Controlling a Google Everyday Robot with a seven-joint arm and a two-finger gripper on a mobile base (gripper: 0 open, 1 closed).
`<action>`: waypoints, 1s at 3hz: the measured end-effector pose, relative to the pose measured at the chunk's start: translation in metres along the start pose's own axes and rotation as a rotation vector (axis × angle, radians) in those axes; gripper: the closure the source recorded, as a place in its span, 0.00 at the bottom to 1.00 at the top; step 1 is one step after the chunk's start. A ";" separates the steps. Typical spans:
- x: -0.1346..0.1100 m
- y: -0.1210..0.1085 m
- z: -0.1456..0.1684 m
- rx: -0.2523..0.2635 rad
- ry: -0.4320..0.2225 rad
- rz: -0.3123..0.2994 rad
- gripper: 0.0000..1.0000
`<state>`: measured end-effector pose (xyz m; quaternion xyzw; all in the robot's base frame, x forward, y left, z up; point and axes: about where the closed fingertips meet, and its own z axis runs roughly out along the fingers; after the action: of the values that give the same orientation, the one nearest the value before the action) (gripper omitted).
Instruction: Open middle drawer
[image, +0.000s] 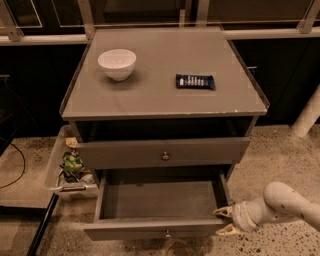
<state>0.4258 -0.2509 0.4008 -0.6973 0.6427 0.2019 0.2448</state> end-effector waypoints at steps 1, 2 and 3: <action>0.001 0.008 -0.015 0.022 0.033 0.000 0.82; 0.001 0.008 -0.015 0.022 0.033 0.000 0.81; 0.001 0.008 -0.015 0.022 0.033 0.000 0.58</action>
Offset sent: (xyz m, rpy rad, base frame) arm -0.0090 -0.0101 0.0106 -0.0307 -0.0194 -0.0160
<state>0.4170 -0.2609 0.4114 -0.6977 0.6489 0.1833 0.2419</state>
